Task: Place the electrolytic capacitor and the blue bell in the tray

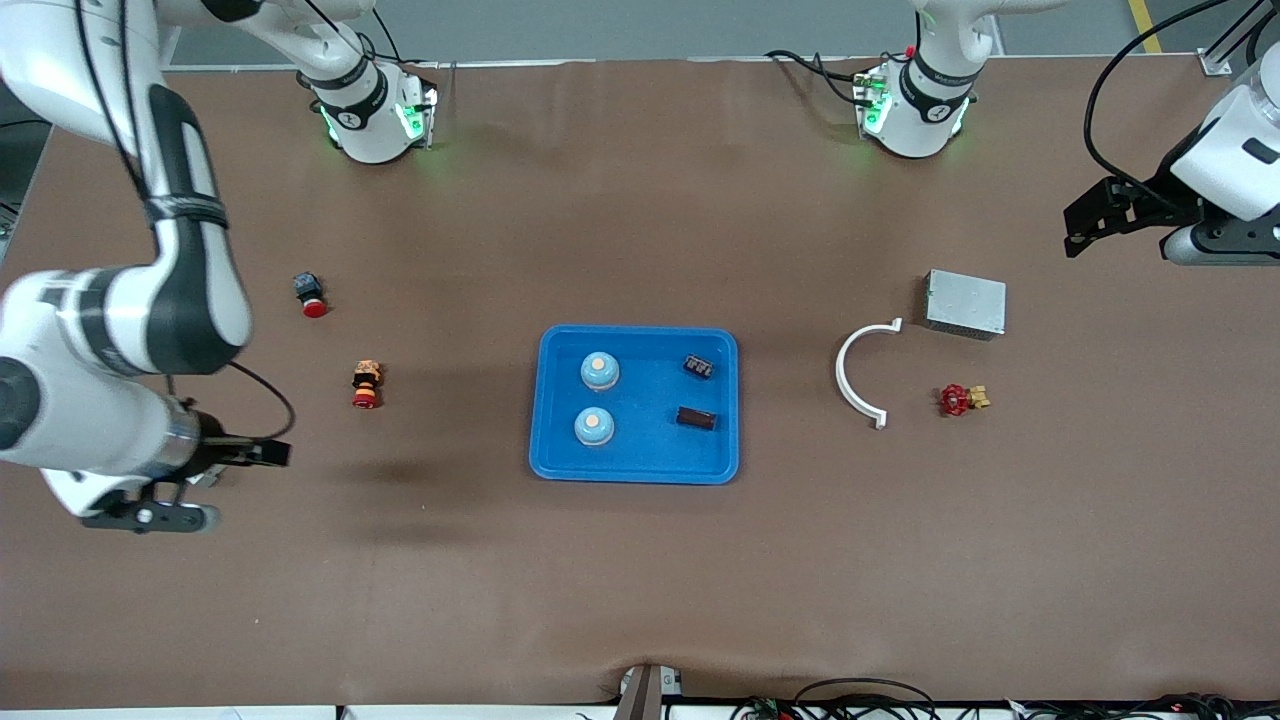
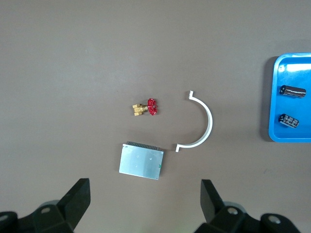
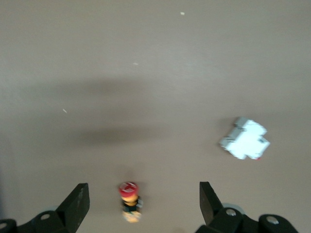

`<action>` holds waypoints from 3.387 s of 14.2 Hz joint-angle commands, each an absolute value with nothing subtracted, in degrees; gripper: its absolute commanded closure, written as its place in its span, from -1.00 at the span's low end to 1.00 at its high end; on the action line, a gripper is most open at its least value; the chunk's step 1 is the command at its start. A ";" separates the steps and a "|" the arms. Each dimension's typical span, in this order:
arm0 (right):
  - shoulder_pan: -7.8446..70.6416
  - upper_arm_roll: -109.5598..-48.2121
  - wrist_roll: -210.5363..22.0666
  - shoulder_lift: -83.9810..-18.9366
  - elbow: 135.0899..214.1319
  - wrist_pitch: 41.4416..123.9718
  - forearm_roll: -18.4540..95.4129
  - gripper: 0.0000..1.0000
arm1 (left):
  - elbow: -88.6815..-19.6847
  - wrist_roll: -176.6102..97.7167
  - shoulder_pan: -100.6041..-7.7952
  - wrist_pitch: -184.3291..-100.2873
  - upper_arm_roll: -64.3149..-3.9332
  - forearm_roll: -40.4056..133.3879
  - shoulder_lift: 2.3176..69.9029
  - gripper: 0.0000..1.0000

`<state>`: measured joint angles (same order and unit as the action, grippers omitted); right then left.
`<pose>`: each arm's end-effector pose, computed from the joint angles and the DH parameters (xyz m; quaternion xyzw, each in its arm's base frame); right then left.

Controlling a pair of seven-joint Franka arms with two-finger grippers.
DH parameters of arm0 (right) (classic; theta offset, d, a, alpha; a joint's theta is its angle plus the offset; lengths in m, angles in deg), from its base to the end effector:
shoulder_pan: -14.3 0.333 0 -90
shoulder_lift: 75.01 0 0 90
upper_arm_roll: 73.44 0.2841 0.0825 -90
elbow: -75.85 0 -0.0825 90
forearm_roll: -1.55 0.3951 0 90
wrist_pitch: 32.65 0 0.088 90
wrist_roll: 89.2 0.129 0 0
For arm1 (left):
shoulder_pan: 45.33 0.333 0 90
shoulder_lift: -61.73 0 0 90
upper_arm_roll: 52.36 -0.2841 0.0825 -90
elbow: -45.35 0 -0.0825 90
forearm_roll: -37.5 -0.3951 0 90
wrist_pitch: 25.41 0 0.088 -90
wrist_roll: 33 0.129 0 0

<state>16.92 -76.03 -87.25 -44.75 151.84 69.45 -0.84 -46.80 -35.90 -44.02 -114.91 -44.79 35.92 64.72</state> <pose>0.6953 0.0010 0.3709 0.9988 -0.0090 -0.0354 0.0323 0.5472 -0.0580 0.5806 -0.9994 0.0291 -0.0041 0.0169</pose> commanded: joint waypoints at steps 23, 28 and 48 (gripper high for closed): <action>9.47 -75.02 -92.63 -75.18 166.64 57.09 4.10 -1.00 | -46.84 -36.78 -43.30 -112.24 -43.84 37.24 65.51 -1.00; 9.38 -75.11 -92.72 -75.89 166.38 55.16 3.74 -1.00 | -44.65 -36.69 -43.22 -112.24 -44.10 36.97 64.02 -1.00; 9.03 -75.02 -92.19 -77.12 165.50 52.08 2.60 -1.00 | -42.98 -36.51 -43.30 -112.24 -44.19 36.18 62.70 -1.00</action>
